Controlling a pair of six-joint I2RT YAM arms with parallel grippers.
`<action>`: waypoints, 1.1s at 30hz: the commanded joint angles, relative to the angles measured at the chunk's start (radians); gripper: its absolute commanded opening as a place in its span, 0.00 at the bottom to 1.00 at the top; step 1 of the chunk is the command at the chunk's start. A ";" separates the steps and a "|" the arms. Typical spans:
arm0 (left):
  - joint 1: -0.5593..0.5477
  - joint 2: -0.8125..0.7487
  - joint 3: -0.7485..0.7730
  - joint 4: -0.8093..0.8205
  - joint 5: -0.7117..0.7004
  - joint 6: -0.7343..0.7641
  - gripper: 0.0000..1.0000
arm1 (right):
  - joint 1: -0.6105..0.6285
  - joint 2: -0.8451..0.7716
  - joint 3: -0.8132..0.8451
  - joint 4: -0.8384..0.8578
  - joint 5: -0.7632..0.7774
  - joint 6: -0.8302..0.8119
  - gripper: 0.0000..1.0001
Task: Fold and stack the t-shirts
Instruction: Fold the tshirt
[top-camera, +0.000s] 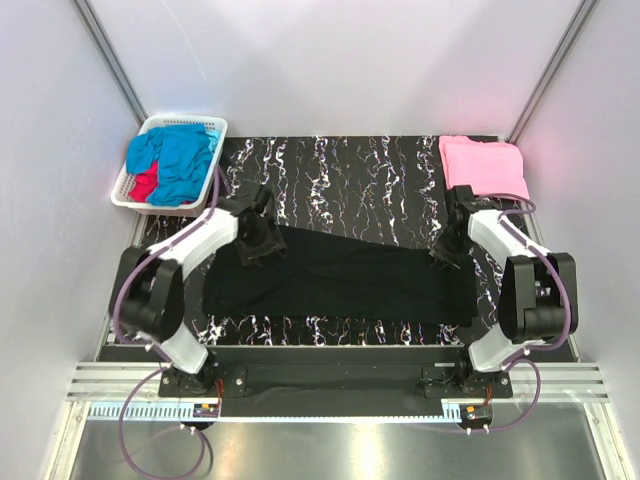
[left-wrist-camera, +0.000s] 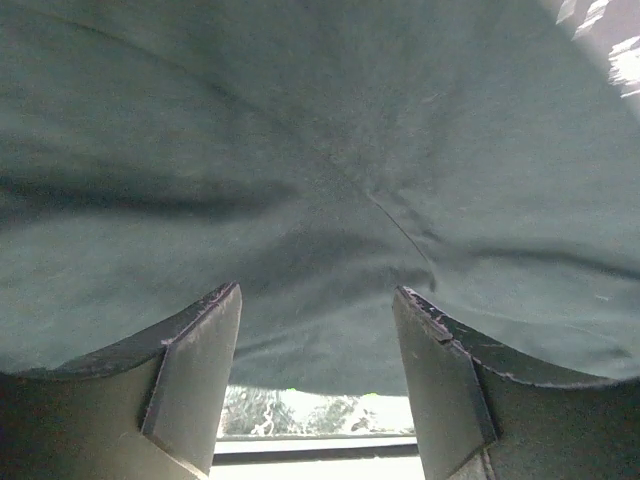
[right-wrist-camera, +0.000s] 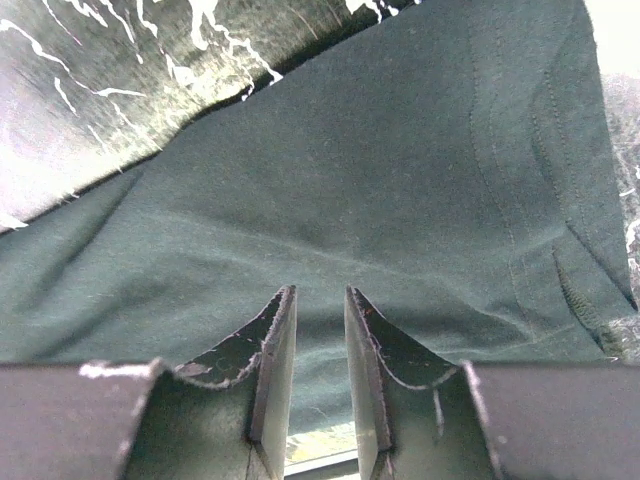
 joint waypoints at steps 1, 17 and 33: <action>-0.025 0.075 0.064 0.007 -0.042 -0.018 0.66 | 0.008 0.020 0.032 0.012 -0.016 -0.038 0.33; -0.026 0.326 0.279 -0.088 -0.137 -0.021 0.67 | 0.012 0.228 0.089 -0.008 0.001 -0.105 0.36; 0.055 0.575 0.579 -0.201 -0.098 0.025 0.70 | 0.012 0.520 0.472 -0.111 0.064 -0.144 0.35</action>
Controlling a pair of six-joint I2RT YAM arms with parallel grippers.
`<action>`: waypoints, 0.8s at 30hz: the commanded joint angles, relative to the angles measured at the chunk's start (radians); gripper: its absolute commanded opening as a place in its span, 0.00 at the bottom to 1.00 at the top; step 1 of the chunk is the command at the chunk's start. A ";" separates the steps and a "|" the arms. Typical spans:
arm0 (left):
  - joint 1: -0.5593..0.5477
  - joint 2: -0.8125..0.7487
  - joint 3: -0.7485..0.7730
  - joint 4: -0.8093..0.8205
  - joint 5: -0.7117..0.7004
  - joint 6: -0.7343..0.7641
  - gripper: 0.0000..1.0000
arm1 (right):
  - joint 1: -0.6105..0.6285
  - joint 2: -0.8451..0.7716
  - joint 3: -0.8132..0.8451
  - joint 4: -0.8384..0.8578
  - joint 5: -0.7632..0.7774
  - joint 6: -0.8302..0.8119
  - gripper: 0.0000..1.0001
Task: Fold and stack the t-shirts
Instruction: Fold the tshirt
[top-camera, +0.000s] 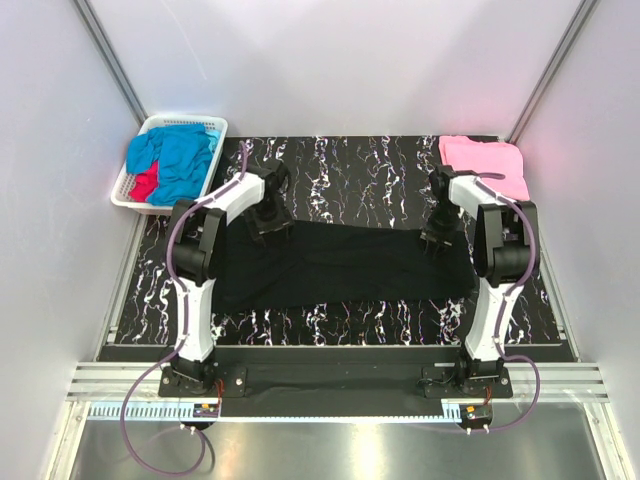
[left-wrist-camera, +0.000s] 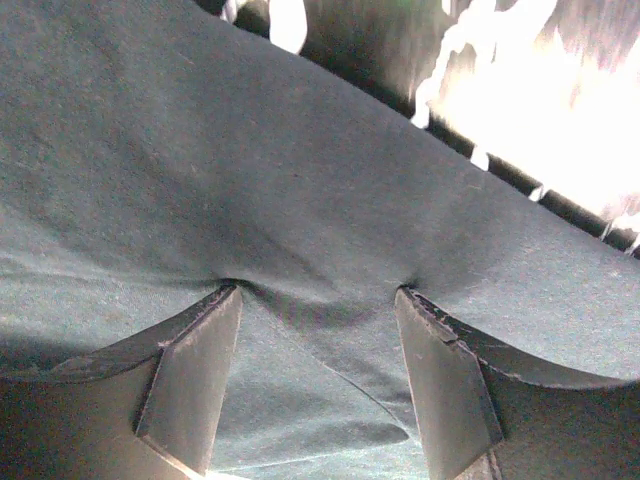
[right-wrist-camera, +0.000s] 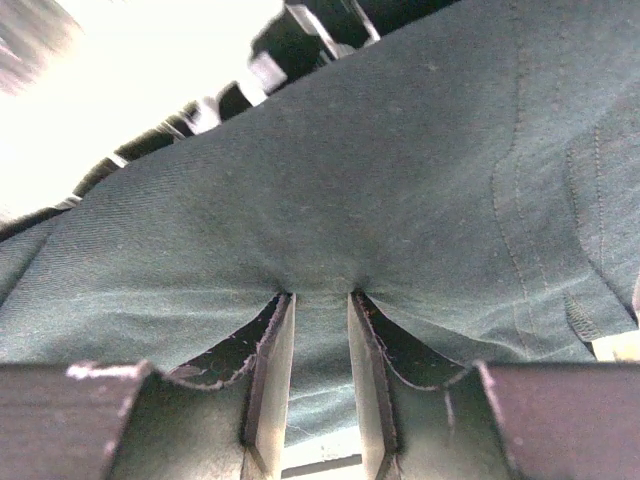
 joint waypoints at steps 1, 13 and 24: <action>0.045 0.052 0.123 -0.023 0.011 0.028 0.70 | 0.006 0.086 0.098 0.050 0.064 -0.011 0.36; 0.154 0.243 0.394 -0.061 0.057 0.051 0.72 | 0.006 0.178 0.313 0.004 0.073 -0.051 0.36; 0.156 0.053 0.266 0.151 0.137 0.124 0.79 | 0.003 0.109 0.322 -0.029 0.159 -0.057 0.36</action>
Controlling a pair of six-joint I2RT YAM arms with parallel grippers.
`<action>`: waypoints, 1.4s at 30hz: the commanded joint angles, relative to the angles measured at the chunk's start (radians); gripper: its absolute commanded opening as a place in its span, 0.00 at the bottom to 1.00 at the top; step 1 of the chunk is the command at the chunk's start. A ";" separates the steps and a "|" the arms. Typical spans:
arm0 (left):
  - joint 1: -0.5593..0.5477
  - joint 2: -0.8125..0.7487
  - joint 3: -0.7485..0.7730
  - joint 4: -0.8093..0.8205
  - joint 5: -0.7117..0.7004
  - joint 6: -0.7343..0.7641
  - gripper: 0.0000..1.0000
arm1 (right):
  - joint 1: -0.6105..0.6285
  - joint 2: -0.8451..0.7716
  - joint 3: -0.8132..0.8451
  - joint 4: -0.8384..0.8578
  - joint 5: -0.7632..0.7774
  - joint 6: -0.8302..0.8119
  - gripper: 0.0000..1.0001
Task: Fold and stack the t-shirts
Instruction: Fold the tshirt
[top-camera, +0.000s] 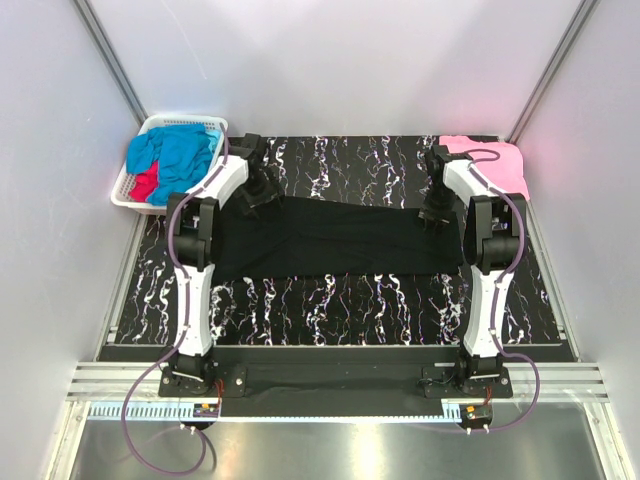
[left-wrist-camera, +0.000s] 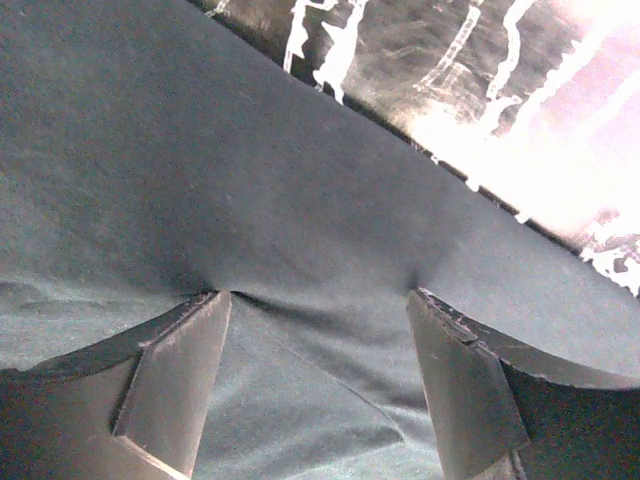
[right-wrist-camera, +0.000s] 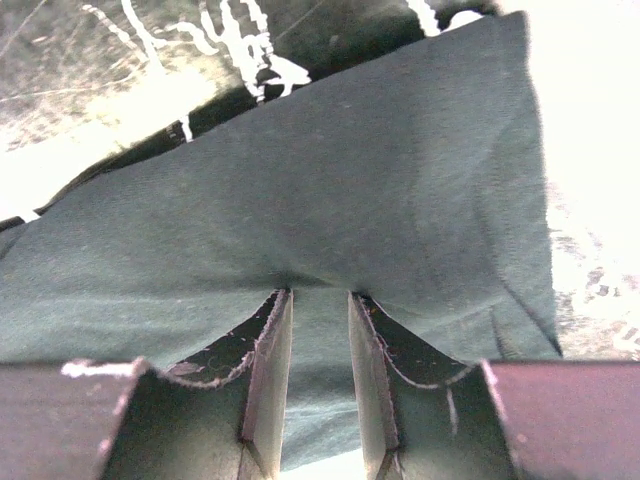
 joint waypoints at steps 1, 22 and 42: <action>0.008 -0.182 -0.108 0.153 0.056 0.036 0.80 | 0.000 -0.096 -0.008 -0.011 0.088 -0.007 0.37; -0.190 -0.477 -0.449 0.227 0.146 0.072 0.82 | 0.002 -0.475 -0.459 0.147 -0.033 0.030 0.38; -0.232 -0.719 -0.842 0.215 -0.272 -0.141 0.41 | 0.104 -0.619 -0.695 0.397 -0.390 0.011 0.38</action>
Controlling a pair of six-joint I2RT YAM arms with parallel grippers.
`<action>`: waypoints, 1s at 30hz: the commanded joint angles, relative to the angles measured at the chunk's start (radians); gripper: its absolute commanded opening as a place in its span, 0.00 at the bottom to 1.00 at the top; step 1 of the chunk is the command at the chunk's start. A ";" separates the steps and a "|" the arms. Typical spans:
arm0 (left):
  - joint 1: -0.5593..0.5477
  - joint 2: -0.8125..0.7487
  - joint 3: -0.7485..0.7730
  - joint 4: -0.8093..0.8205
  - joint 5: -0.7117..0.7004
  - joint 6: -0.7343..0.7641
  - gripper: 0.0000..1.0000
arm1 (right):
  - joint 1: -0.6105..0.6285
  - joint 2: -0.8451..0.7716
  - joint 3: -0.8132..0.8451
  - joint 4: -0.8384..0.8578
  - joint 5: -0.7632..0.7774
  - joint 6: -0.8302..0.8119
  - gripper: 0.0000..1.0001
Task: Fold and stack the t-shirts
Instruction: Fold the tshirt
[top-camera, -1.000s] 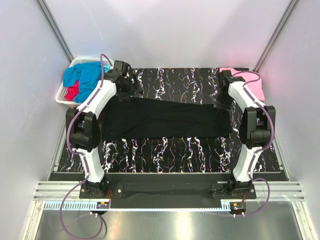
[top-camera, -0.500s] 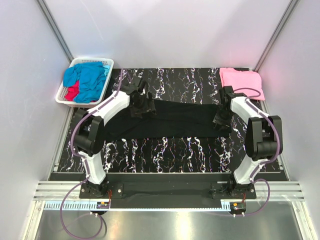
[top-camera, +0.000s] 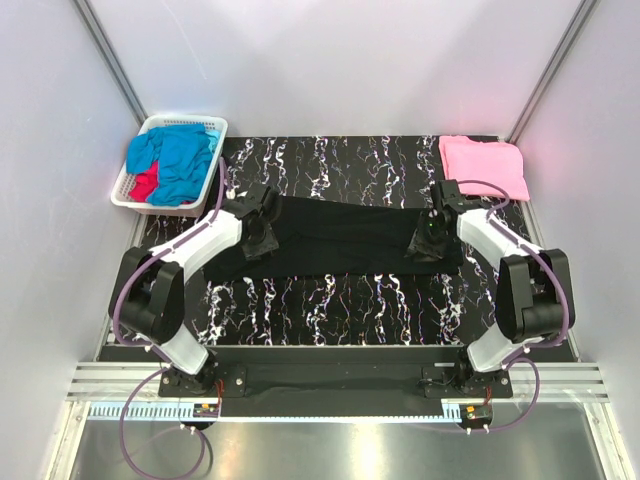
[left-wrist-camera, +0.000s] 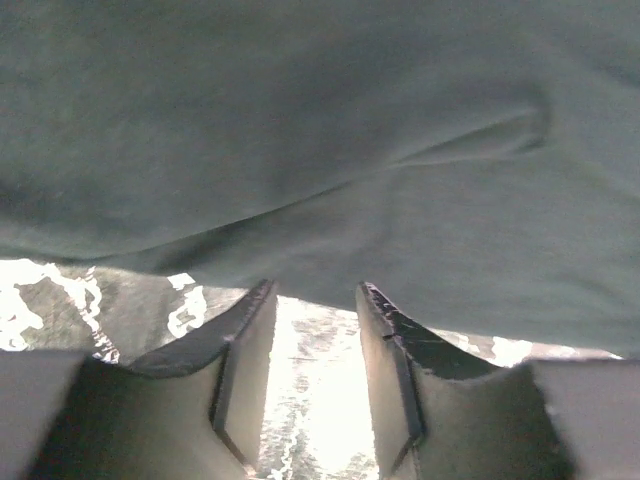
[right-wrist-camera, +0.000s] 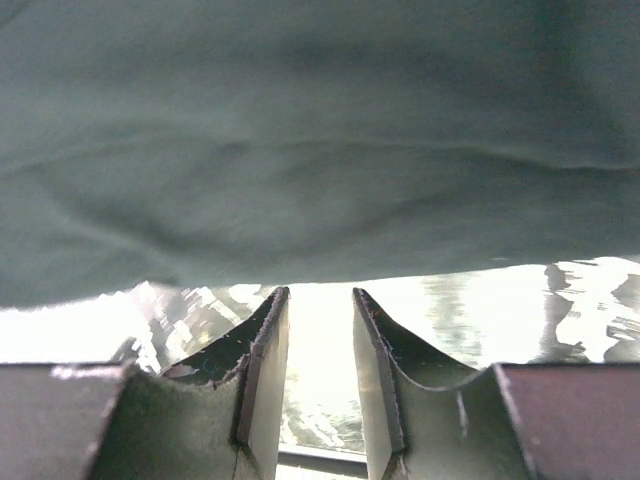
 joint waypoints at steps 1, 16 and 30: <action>-0.004 -0.010 -0.018 0.023 -0.100 -0.053 0.40 | 0.056 -0.001 0.006 0.084 -0.118 -0.018 0.38; 0.173 0.010 -0.023 0.041 -0.073 -0.059 0.42 | 0.437 0.266 0.297 0.242 -0.190 -0.046 0.39; 0.366 0.113 -0.078 0.247 0.378 0.034 0.42 | 0.587 0.596 0.660 0.489 -0.503 0.020 0.43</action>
